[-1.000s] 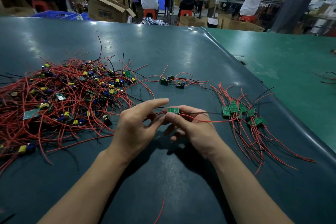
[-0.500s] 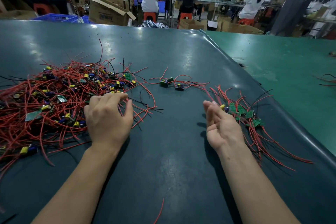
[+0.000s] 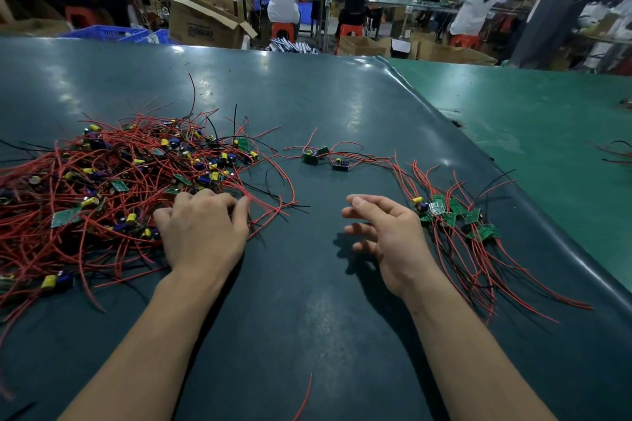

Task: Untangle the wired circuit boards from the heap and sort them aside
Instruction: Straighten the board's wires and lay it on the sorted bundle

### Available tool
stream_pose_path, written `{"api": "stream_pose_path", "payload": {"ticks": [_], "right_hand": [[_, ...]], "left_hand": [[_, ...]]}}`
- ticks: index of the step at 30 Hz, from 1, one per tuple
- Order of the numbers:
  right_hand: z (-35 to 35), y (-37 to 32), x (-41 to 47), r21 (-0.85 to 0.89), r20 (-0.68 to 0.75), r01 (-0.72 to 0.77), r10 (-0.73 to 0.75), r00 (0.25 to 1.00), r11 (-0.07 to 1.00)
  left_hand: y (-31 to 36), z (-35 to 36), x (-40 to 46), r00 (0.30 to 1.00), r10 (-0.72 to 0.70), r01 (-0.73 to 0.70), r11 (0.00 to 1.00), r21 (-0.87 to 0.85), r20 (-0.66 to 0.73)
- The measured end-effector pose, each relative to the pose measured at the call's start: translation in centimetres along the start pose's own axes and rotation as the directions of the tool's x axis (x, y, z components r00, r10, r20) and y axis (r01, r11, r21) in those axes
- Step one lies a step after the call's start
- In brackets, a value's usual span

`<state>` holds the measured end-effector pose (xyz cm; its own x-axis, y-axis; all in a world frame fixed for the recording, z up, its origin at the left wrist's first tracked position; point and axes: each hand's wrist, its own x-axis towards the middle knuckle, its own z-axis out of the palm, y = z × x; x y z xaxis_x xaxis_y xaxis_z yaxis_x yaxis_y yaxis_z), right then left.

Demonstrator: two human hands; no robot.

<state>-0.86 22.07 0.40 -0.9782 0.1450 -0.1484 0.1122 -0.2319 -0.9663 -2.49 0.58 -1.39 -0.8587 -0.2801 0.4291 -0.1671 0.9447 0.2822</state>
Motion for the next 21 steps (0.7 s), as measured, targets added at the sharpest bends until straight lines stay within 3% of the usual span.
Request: {"api": "stream_pose_path", "payload": {"ticks": [7,13,17,21], "right_hand": [[-0.1,-0.1,0.0,0.026,0.027,0.003,-0.003,1.0,1.0],[0.0,0.3,0.1,-0.018,0.044,0.027,-0.026,0.999,0.999],[0.1,1.1,0.2,-0.154,0.082,0.115,-0.103,0.991,0.981],[0.7,2.3,0.2,-0.382,0.168,0.333,-0.289,0.942,0.862]], "left_hand": [[0.6,-0.2,-0.5,0.995,0.021,-0.021,1.0,0.003,0.096],[1.1,-0.7,-0.9,0.971,0.012,-0.082,0.954,-0.287,-0.238],[1.9,-1.1,-1.3,0.913,0.094,-0.298,0.819,-0.491,-0.398],[3.2,-0.8,-2.4,0.767,0.459,-0.642,0.545,-0.54,-0.449]]}}
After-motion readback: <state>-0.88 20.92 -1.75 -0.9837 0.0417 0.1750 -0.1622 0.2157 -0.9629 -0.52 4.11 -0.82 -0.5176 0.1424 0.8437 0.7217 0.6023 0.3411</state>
